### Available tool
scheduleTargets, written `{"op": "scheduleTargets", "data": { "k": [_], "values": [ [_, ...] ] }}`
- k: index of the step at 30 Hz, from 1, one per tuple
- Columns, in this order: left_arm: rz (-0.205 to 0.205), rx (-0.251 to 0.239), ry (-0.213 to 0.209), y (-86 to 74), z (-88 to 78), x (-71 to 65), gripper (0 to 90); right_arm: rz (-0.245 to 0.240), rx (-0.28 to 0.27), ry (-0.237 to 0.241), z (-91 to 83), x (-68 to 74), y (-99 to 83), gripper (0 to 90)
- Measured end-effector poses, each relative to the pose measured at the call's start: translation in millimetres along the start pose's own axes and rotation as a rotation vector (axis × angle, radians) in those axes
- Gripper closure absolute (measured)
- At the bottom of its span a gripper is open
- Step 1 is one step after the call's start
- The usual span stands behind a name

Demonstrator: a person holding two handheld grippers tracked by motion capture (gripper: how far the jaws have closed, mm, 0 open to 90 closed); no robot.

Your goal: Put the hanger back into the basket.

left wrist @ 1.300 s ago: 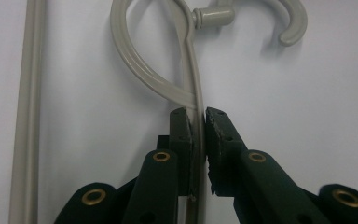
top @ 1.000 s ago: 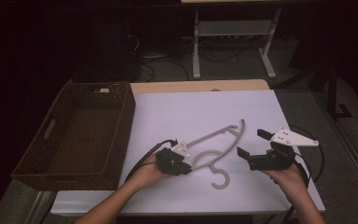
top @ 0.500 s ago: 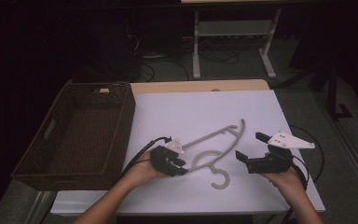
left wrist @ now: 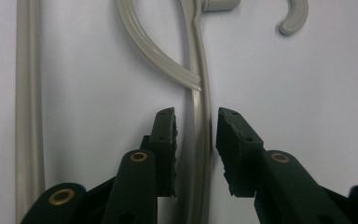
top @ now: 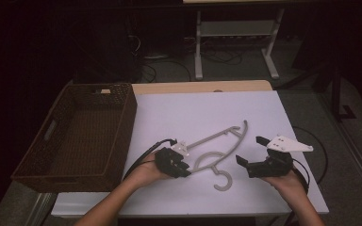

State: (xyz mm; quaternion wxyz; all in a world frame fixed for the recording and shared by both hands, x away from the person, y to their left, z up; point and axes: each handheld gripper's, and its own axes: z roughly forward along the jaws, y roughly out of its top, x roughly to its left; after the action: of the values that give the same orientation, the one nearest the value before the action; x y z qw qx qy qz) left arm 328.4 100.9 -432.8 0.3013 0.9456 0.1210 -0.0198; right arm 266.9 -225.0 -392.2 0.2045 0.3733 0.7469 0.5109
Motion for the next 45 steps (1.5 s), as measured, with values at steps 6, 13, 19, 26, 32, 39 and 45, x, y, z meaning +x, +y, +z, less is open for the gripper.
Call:
{"op": "scheduleTargets", "data": {
  "k": [6,13,19,26,32,39,45],
  "values": [
    [0.033,0.0,0.001,6.1,5.1,-3.2,69.4,-0.004,-0.002,0.0,0.6,-0.9,-0.1,0.0],
    [0.064,0.008,0.023,9.7,8.5,-5.8,73.8,-0.003,0.0,-0.002,0.7,-1.6,-0.7,0.0],
    [0.059,0.008,0.022,9.1,8.7,-3.5,77.9,-0.003,0.0,-0.002,0.7,-1.0,-0.5,0.0],
    [0.046,0.005,0.023,9.0,9.0,-3.2,81.2,-0.006,0.001,-0.001,1.3,-1.2,-0.8,0.0],
    [0.045,-0.001,0.025,8.9,8.6,-3.0,82.3,-0.01,0.004,-0.001,1.8,-2.2,-1.5,0.0],
    [0.063,-0.02,0.047,10.6,3.3,-4.7,82.4,0.0,0.002,-0.003,0.3,-3.9,-1.8,0.0],
    [0.052,-0.079,0.05,13.8,-11.2,-7.6,82.2,0.003,0.0,-0.005,-0.6,-4.1,-1.4,0.0]
  ]
}}
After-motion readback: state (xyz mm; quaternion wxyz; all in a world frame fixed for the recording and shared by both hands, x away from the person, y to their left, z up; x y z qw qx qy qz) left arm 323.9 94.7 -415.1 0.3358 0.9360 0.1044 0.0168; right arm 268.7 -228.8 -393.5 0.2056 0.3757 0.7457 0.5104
